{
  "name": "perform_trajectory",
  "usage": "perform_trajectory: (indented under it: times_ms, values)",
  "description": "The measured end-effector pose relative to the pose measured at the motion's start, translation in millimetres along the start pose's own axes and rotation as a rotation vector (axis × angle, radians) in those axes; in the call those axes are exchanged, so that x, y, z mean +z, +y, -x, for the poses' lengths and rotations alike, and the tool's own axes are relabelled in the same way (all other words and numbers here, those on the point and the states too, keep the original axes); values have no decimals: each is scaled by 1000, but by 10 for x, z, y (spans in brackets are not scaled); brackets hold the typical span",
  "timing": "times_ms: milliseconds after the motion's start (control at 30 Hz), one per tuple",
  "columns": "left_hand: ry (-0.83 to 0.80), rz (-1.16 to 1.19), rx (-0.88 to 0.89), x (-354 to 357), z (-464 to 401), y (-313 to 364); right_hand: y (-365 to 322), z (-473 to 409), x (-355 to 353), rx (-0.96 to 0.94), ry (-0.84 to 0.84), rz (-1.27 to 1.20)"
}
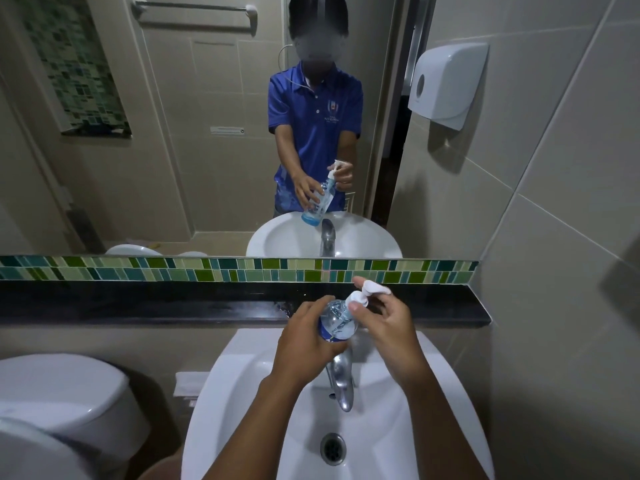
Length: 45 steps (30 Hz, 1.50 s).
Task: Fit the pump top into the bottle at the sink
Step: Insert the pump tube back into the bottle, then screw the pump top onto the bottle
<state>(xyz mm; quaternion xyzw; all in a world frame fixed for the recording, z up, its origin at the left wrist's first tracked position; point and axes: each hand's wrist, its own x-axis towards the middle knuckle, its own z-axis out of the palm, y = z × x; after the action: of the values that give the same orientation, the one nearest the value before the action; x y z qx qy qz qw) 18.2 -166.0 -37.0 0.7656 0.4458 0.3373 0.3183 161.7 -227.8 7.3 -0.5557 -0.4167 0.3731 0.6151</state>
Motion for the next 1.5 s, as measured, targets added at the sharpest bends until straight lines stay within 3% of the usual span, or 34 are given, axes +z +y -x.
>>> perform_trajectory:
  times_ms: [167, 300, 400, 633, 733, 867, 967, 1100, 1200, 1333, 1433, 1500]
  values:
    - [17, 35, -39, 30, 133, -42, 40, 88, 29, -67, 81, 146]
    - [21, 67, -57, -22, 216, -36, 95, 167, 34, -59, -79, 112]
    - [9, 56, -68, -61, 256, -53, 151, 184, 29, -92, 35, 210]
    - [-15, 48, -60, -46, 315, -28, 123, 243, 41, -66, -3, 153]
    - [-19, 58, -58, -39, 321, -16, 153, 264, 21, -10, -139, 56]
    - [-29, 44, -57, -37, 334, -9, 183, 272, 24, 65, 38, 114]
    - [-31, 63, -55, -31, 345, 8, 161, 316, 33, 58, -135, -20]
    - [-27, 64, -59, -21, 362, 24, 146, 355, 74, 52, -25, -52]
    - [-41, 83, -57, -25, 385, 18, 150, 394, 82, 29, -135, -85]
    - [-38, 70, -61, -42, 396, 7, 97, 388, 94, -16, 42, 43]
    - [-38, 83, -58, -49, 401, -15, 107, 380, 80, 2, -60, 21]
    - [-34, 78, -59, -61, 399, -39, 117, 383, 55, -48, -31, 63]
